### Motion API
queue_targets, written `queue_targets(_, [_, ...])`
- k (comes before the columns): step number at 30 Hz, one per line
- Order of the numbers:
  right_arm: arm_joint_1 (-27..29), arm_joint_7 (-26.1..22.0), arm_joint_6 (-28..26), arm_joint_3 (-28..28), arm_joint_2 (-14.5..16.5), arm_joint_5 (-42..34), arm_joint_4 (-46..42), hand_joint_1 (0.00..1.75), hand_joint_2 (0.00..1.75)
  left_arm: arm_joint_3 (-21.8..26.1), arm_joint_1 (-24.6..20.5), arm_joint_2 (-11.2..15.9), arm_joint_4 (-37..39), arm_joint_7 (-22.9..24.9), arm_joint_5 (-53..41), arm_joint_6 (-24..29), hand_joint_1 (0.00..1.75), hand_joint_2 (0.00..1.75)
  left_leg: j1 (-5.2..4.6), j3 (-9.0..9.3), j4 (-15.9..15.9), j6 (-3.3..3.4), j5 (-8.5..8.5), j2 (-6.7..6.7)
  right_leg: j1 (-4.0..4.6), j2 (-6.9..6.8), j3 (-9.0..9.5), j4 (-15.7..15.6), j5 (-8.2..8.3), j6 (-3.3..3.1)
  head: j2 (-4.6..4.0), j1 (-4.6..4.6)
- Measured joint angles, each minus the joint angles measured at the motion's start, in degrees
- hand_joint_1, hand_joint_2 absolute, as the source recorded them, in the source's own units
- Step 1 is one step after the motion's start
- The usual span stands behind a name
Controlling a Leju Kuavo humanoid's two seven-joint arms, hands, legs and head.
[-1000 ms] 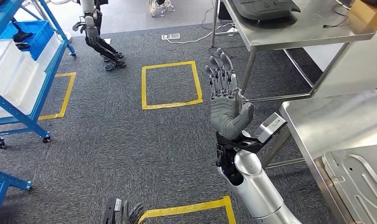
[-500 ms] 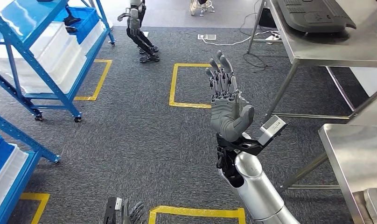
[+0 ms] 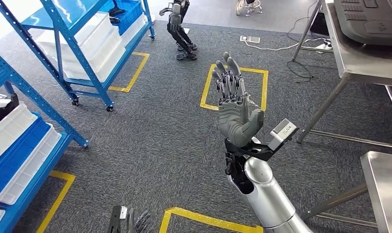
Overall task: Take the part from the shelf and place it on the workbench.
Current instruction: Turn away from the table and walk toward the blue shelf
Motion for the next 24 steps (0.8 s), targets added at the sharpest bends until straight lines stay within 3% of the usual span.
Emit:
queue_targets(2, [0.0,0.0,0.1,0.0,0.0,0.0,0.0,0.00,0.00,0.0,-0.3,0.0,0.0,0.0,0.0,0.0,0.00,0.00,-0.88,2.00,-3.9,0.82,0.77,1.52,0.23,-1.12,0.18,0.0,-0.27,0.38,0.00,0.06])
queue_targets(4, [0.0,0.1,0.2,0.0,-0.1,0.0,0.0,0.00,0.00,-0.2,-0.3,0.0,0.0,0.1,0.0,0.0,0.00,0.00,-0.85,2.04,-4.3,1.34,1.00,0.37,0.30,-2.00,0.32,-0.1,-0.50,0.85,0.01,0.10])
queue_targets(5, [-0.1,0.1,0.3,0.0,0.0,0.0,0.0,0.00,0.00,-0.3,-0.2,0.0,0.0,0.1,0.0,0.0,0.00,0.00,-0.66,2.19,-4.5,1.64,1.19,-0.30,0.22,-1.48,0.30,0.2,-0.91,1.11,0.01,0.10])
queue_targets(7, [-0.2,0.1,0.3,0.0,-0.1,0.1,-0.2,0.00,0.00,-0.4,-0.3,0.0,-0.1,0.1,0.1,0.0,0.00,0.00,-0.10,2.61,-5.1,2.22,1.54,-1.61,0.07,1.29,-1.44,4.2,-3.39,1.51,0.01,0.14])
queue_targets(9, [0.0,0.1,0.4,0.0,-0.2,0.1,-0.3,0.00,0.00,-0.6,-0.5,-0.1,-0.1,0.1,0.1,0.0,0.00,0.00,0.07,2.70,-5.1,2.43,1.56,-3.00,-0.03,3.59,-5.51,12.3,-6.92,1.72,0.00,0.18])
queue_targets(10, [0.1,0.1,0.4,0.0,-0.3,0.1,-0.3,0.00,0.00,-0.7,-0.5,-0.2,-0.2,0.1,0.1,0.0,0.00,0.00,0.15,2.72,-5.1,2.46,1.54,-3.77,-0.06,3.88,-7.44,15.7,-7.88,1.86,0.00,0.20])
queue_targets(11, [0.2,0.1,0.4,0.0,-0.4,0.1,-0.3,0.00,0.00,-0.7,-0.5,-0.2,-0.2,0.1,0.1,0.0,0.00,0.00,0.26,2.74,-5.1,2.45,1.53,-4.56,-0.13,3.95,-8.51,17.2,-7.74,2.00,0.00,0.20])
queue_targets(12, [0.3,0.1,0.4,0.0,-0.4,0.1,-0.3,0.00,0.00,-0.8,-0.4,-0.2,-0.2,0.1,0.1,0.0,0.00,0.00,0.41,2.78,-5.1,2.37,1.50,-5.39,-0.26,4.02,-8.40,16.3,-6.43,2.13,0.00,0.20])
queue_targets(13, [0.3,0.1,0.5,0.0,-0.5,0.1,-0.3,0.00,0.00,-0.8,-0.4,-0.2,-0.2,0.1,0.1,0.0,0.00,0.00,0.61,2.86,-4.9,2.21,1.41,-6.25,-0.52,4.38,-7.12,13.1,-4.24,2.33,0.00,0.21])
queue_targets(15, [0.3,0.1,0.6,0.0,-0.5,0.1,-0.3,0.00,0.00,-0.8,-0.5,-0.2,-0.2,0.1,0.1,0.0,0.00,0.00,0.88,2.73,-4.4,1.53,1.05,-7.83,-1.36,7.06,-3.38,4.8,-0.29,2.85,0.00,0.24])
queue_targets(17, [0.3,0.0,0.6,0.1,-0.6,0.1,-0.3,0.00,0.00,-0.9,-0.5,-0.1,-0.2,0.1,0.2,0.1,0.00,0.00,1.03,2.23,-3.9,0.70,0.88,-9.10,-1.67,9.04,-1.61,0.9,0.83,2.66,0.01,0.22])
queue_targets(19, [0.2,0.0,0.7,0.1,-0.6,0.2,-0.3,0.00,0.00,-0.9,-0.3,-0.1,-0.2,0.1,0.2,0.1,0.00,0.00,1.29,1.82,-4.0,0.02,1.10,-10.02,-1.34,8.08,-1.59,0.8,0.81,1.70,0.01,0.21])
queue_targets(21, [0.0,0.0,0.7,0.1,-0.6,0.3,-0.3,0.00,0.00,-0.9,-0.1,0.0,-0.2,0.1,0.2,0.1,0.00,0.00,1.21,1.01,-2.7,-0.48,0.31,-7.90,-1.22,6.73,-1.44,0.7,0.90,0.82,0.01,0.09])
queue_targets(23, [-0.1,-0.1,0.8,0.1,-0.5,0.4,-0.4,0.00,0.00,-0.9,-0.2,0.0,-0.2,0.1,0.2,0.2,0.00,0.00,1.00,-1.91,3.6,-0.82,-2.78,-4.52,-1.01,5.21,-1.28,0.6,0.83,0.19,0.00,-0.14])
queue_targets(24, [0.0,-0.1,0.8,0.1,-0.5,0.5,-0.4,0.00,0.00,-0.9,-0.3,0.0,-0.2,0.1,0.2,0.2,0.00,0.00,1.01,-4.03,8.0,-0.94,-4.66,-3.79,-0.85,4.40,-1.26,0.6,0.74,-0.01,0.00,-0.22])
